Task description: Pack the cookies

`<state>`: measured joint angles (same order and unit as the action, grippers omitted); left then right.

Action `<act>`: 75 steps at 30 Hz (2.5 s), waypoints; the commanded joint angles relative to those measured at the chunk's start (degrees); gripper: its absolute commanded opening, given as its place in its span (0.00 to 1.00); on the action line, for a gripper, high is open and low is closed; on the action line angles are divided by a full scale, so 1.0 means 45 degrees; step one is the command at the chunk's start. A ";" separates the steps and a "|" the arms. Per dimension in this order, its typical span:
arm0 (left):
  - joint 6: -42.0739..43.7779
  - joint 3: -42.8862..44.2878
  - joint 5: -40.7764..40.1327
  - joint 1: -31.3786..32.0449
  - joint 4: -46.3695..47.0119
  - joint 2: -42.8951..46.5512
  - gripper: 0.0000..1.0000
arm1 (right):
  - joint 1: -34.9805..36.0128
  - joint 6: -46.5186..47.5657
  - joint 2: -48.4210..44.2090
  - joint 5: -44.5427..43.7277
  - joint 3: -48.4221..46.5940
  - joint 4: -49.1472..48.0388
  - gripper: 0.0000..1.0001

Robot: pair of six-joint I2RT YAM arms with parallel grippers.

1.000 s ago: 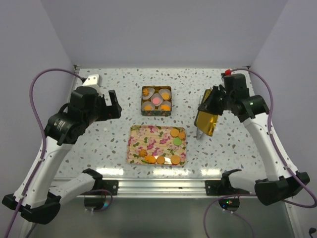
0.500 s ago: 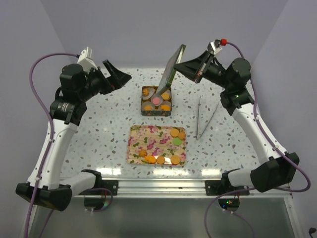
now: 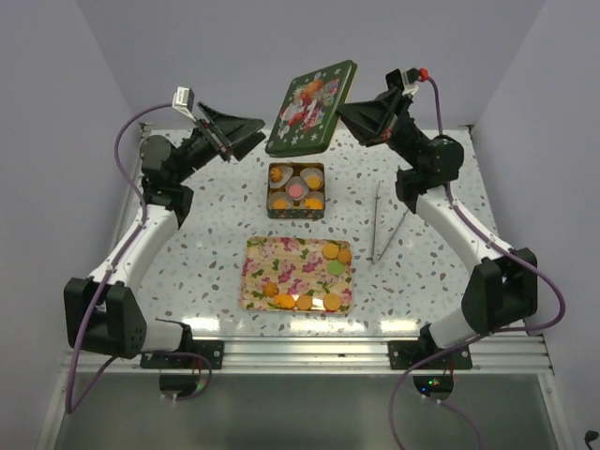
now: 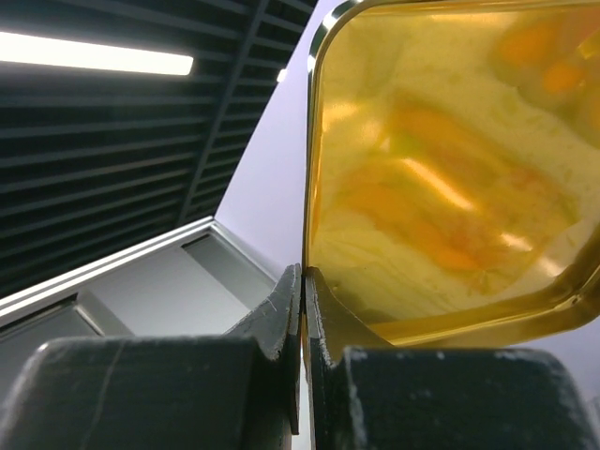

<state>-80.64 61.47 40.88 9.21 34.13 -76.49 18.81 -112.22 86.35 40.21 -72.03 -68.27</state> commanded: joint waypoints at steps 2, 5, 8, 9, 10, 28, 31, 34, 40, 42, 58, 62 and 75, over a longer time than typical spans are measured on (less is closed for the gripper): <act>-0.2508 0.0496 0.1244 -0.0017 0.5149 -0.0442 1.00 | 0.0487 -0.1702 0.0206 -0.0614 -0.0497 -0.2212 0.00; -0.2432 0.1239 0.1598 0.0198 0.5209 -0.0990 1.00 | 0.0956 -0.1526 0.0538 -0.0711 -0.0614 -0.2270 0.00; -0.2548 0.1436 0.1676 0.0296 0.5403 -0.1205 1.00 | 0.1308 -0.1545 0.0966 -0.0985 -0.0770 -0.2736 0.00; -0.2703 0.1418 0.1773 0.0296 0.5520 -0.1283 1.00 | 0.1386 -0.1584 0.1084 -0.1043 -0.0829 -0.2855 0.00; -0.2937 0.1302 0.1813 0.0277 0.5869 -0.1264 0.98 | 0.1368 -0.1701 0.1279 -0.1179 -0.0810 -0.3127 0.00; -0.3252 0.1379 0.1989 -0.0309 0.6148 -0.1245 0.00 | 0.0957 0.2013 0.0485 0.1493 0.0304 0.1430 0.51; -0.3193 0.1223 0.1814 -0.0309 0.6029 -0.1225 0.00 | 0.0957 0.4692 -0.0279 0.1787 -0.0027 0.6598 0.71; -0.3213 0.1086 0.1579 -0.0309 0.6010 -0.1264 0.00 | 0.0977 0.6609 -0.0652 0.1750 -0.0281 0.9357 0.75; -0.2628 0.0930 0.1072 -0.0309 0.4937 -0.1128 0.00 | 0.0996 0.9098 -0.1511 0.0814 -0.0400 1.2844 0.75; -0.2315 0.0774 0.0857 -0.0309 0.4605 -0.0972 0.00 | 0.1054 0.9080 -0.1649 0.0559 -0.0283 1.2769 0.74; -0.1924 -0.0789 0.0427 -0.0289 0.3197 0.0005 0.00 | 0.1484 0.8962 -0.1395 -0.0691 -0.0888 1.2574 0.57; -0.1885 -0.1101 0.0485 -0.0289 0.2827 0.0259 0.00 | 0.1679 0.8962 -0.1434 -0.0946 -0.0888 1.2573 0.43; -0.1280 -0.1591 0.1071 -0.0211 0.0701 0.0962 0.08 | 0.2324 0.8962 -0.1883 -0.2098 -0.0479 1.2280 0.19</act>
<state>-90.32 54.59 42.13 7.70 40.86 -74.08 28.27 -72.73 80.66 33.54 -73.12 -10.35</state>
